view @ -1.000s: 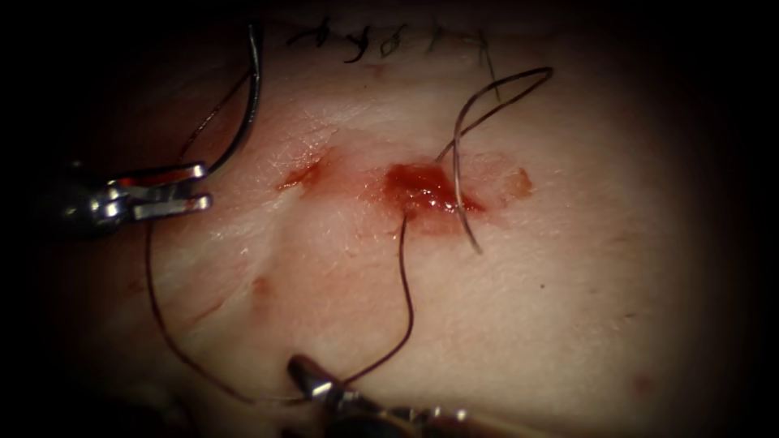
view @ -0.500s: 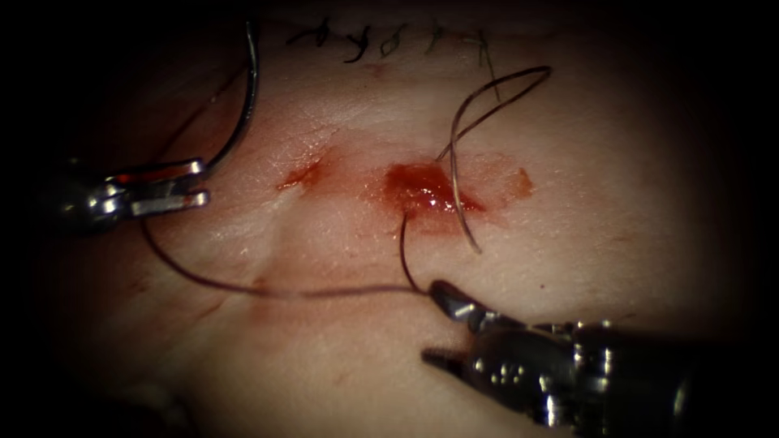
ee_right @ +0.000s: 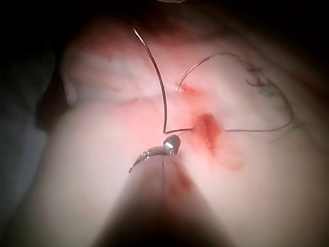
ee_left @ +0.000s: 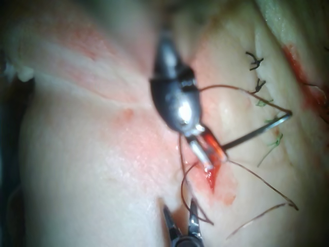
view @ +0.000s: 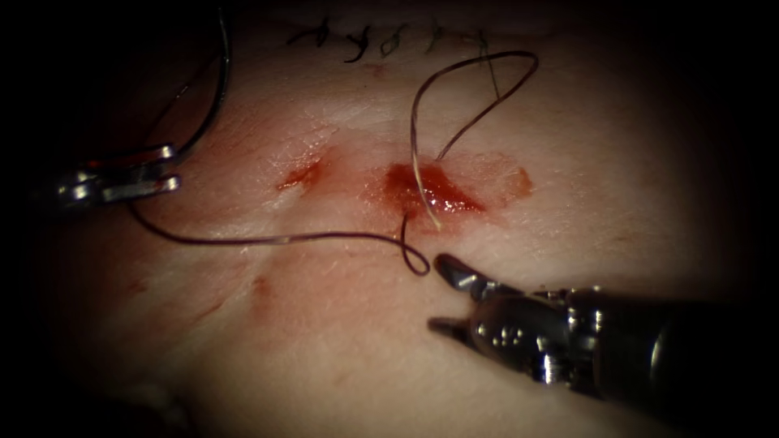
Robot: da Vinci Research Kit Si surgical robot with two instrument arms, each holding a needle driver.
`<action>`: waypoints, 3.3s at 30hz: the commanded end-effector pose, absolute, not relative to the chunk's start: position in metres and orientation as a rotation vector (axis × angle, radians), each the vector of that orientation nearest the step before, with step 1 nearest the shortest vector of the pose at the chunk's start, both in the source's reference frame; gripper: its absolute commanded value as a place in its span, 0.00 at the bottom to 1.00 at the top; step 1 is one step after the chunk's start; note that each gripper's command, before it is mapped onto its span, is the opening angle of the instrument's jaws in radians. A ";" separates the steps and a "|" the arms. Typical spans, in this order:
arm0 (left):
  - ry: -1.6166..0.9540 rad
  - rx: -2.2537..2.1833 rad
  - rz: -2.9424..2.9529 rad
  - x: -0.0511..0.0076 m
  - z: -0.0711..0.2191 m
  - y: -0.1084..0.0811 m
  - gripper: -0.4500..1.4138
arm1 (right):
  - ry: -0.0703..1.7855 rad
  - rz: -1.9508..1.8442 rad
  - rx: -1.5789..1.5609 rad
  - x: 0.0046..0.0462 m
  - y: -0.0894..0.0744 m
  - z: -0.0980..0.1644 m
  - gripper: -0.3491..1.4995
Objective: Wound Closure
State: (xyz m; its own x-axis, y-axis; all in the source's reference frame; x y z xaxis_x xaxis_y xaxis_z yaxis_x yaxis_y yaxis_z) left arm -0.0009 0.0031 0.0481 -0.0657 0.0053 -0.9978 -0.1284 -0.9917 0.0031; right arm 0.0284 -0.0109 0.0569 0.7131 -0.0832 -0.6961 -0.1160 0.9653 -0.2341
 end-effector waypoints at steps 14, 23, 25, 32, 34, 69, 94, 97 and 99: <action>0.138 -2.081 2.225 -0.0015 0.049 0.003 0.00 | 0.827 0.026 -0.259 0.0328 -0.010 0.060 0.94; 0.139 -2.080 2.225 -0.0015 0.049 0.003 0.00 | 0.792 0.069 -0.134 0.0317 -0.011 0.060 0.00; 0.139 -2.080 2.226 -0.0015 0.049 0.002 0.00 | 0.792 0.080 -0.128 0.0314 -0.011 0.059 0.00; 0.146 -2.078 2.230 -0.0016 0.049 0.002 0.00 | 0.798 0.076 -0.110 0.0318 -0.015 0.056 0.00; 0.151 -2.072 2.234 -0.0017 0.049 0.001 0.00 | 0.802 0.074 -0.106 0.0321 -0.015 0.055 0.00; 0.106 -1.932 2.292 -0.0030 0.055 0.000 0.11 | 0.777 0.088 -0.171 0.0274 -0.016 0.050 0.95; -0.025 -1.736 2.223 0.0012 0.057 0.001 0.92 | 0.791 0.089 -0.201 0.0246 -0.017 0.049 0.98; 0.002 -1.695 2.241 0.0032 0.057 0.000 0.89 | 0.790 0.090 -0.202 0.0248 -0.017 0.049 0.98; 0.012 -1.675 2.257 0.0041 0.058 -0.001 0.87 | 0.791 0.092 -0.205 0.0249 -0.017 0.049 0.98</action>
